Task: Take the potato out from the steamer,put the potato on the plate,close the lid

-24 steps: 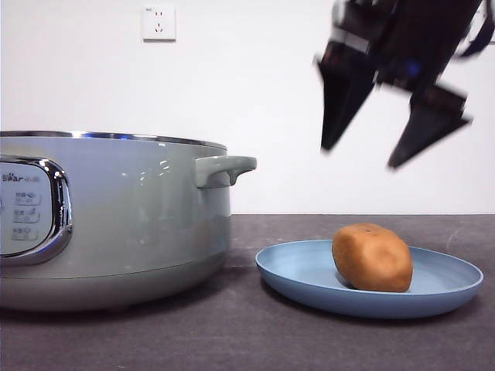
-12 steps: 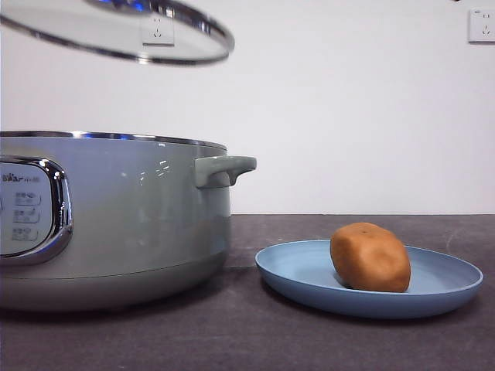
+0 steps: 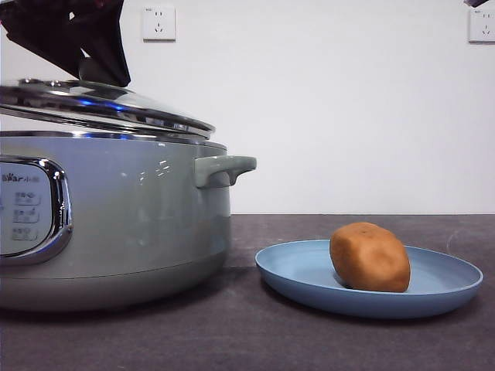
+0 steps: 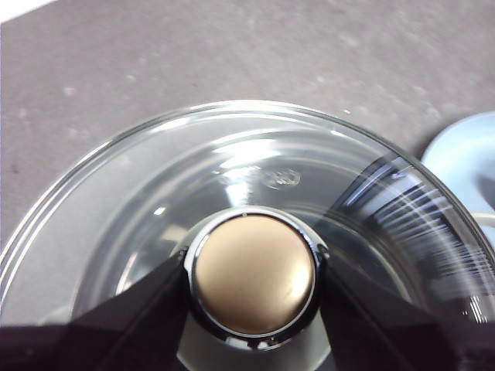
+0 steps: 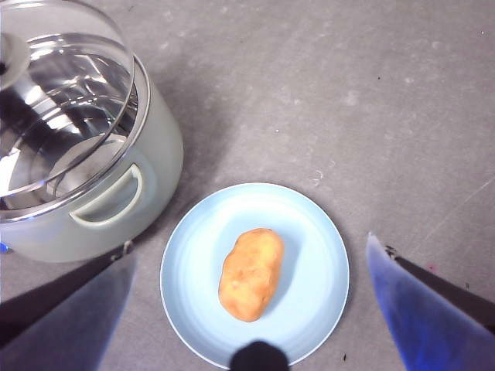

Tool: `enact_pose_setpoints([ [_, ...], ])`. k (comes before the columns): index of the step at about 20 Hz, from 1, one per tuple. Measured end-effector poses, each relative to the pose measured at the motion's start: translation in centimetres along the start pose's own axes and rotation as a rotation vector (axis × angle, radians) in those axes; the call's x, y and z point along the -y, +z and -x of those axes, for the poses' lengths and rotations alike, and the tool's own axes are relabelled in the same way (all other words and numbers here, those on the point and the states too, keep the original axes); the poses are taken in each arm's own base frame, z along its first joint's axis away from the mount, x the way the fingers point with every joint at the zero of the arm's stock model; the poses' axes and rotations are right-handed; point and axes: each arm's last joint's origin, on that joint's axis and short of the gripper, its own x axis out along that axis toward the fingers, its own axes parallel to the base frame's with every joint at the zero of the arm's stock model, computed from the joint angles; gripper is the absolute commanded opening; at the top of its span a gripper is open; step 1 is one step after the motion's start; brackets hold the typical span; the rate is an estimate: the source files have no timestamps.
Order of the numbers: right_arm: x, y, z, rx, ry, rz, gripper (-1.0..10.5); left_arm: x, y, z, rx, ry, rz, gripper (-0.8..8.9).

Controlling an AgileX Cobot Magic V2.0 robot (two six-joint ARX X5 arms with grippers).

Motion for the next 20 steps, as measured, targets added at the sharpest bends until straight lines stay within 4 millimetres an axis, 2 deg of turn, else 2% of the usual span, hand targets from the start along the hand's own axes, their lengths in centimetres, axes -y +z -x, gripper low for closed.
enact_pose_setpoints([
  [7, 0.0, 0.0, 0.0, 0.000, 0.000, -0.009, 5.0, 0.2, -0.6, -0.5, -0.037, -0.057, 0.011, -0.09],
  [14, 0.0, 0.0, 0.0, 0.000, 0.000, -0.011, 5.0, 0.3, -0.7, -2.2, -0.099, -0.083, 0.049, -0.08],
  [20, 0.0, 0.0, 0.0, 0.000, 0.001, -0.011, 5.0, 0.3, -0.8, -2.2, -0.111, -0.082, 0.050, 0.18],
])
